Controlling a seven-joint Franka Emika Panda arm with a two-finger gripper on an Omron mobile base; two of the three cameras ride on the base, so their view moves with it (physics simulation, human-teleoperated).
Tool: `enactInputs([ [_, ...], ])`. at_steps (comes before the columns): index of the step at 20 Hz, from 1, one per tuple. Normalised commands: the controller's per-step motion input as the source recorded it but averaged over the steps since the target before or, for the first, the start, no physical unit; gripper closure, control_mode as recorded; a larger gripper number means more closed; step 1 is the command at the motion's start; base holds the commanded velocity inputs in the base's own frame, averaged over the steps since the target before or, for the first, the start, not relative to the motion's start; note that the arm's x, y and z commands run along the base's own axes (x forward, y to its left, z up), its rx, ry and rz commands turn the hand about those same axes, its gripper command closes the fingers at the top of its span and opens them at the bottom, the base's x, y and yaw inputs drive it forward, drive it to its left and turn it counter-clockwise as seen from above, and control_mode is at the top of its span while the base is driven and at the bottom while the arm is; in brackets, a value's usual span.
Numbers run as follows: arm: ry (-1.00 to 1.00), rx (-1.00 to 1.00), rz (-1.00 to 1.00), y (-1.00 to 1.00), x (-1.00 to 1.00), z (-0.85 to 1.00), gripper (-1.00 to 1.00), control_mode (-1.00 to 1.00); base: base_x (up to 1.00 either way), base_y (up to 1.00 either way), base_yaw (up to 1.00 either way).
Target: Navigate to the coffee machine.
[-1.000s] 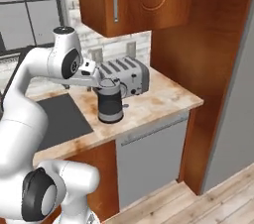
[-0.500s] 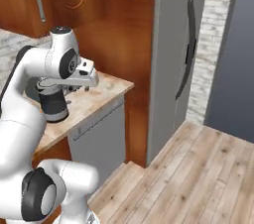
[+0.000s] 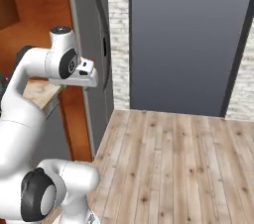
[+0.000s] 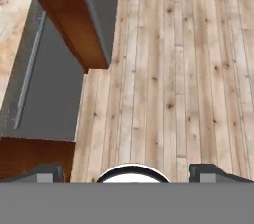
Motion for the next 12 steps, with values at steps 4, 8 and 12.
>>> enactInputs([
  [4,0.00,0.00,0.00,0.00,0.00,0.00,-1.00,1.00,0.09,-0.16,-0.71],
  [8,0.00,0.00,0.00,0.00,0.00,0.00,-1.00,1.00,0.17,-0.24,-0.65],
  [12,0.00,0.00,0.00,0.00,0.00,0.00,-1.00,1.00,0.34,-0.20,-0.51],
])
